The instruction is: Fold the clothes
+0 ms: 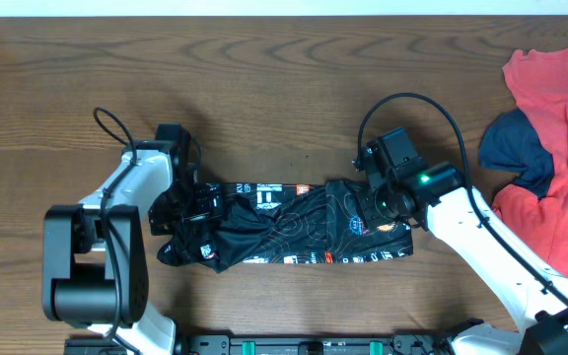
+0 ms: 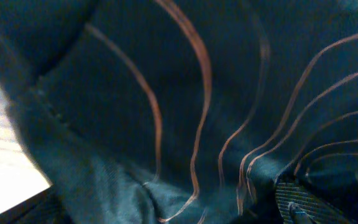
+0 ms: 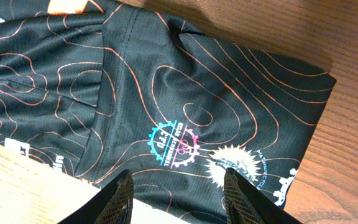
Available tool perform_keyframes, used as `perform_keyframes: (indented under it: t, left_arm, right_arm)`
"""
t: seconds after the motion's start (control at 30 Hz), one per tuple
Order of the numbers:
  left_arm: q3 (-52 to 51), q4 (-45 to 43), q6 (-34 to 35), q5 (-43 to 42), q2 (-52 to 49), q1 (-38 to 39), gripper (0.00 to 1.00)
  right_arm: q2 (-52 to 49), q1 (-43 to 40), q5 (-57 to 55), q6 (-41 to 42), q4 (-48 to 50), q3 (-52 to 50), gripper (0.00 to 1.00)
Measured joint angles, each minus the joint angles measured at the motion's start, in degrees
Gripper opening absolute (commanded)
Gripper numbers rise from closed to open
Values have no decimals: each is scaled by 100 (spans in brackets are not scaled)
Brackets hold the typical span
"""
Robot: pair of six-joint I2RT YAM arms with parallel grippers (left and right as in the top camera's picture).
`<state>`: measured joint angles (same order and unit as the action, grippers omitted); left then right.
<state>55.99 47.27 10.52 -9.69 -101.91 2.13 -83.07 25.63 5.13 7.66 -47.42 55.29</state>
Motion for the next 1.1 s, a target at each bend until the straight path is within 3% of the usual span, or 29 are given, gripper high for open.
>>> perform_keyframes:
  t: [0.07, 0.1, 0.17, 0.23, 0.37, 0.5, 0.87, 1.1]
  left_arm:
    - [-96, -125, 24, -50, 87, -2, 86]
    - [-153, -190, 44, -61, 138, -15, 71]
    - [-229, -280, 39, -149, 205, -33, 31]
    - [-260, -260, 13, -369, 208, -31, 6]
    - [-258, 92, -20, -739, 144, -35, 6]
    - [-57, 990, -20, -741, -4, -225, 6]
    - [1794, 2586, 151, -81, -13, -1578, 6]
    - [1871, 2981, 404, -1298, -13, -1338, 6]
  right_arm:
    - [0, 0, -17, 31, 7, 2, 44]
    - [0, 0, -28, 46, 7, 2, 44]
    - [0, 0, -52, 74, 2, 0, 43]
    - [0, 0, -131, 144, -11, 2, 43]
    - [0, -33, -420, 393, -57, 0, 43]
    - [0, -225, -761, 704, -146, 2, 43]
    - [0, -1176, -1032, 822, -284, 4, 41]
    - [0, -1327, -1073, 804, -310, 4, 41]
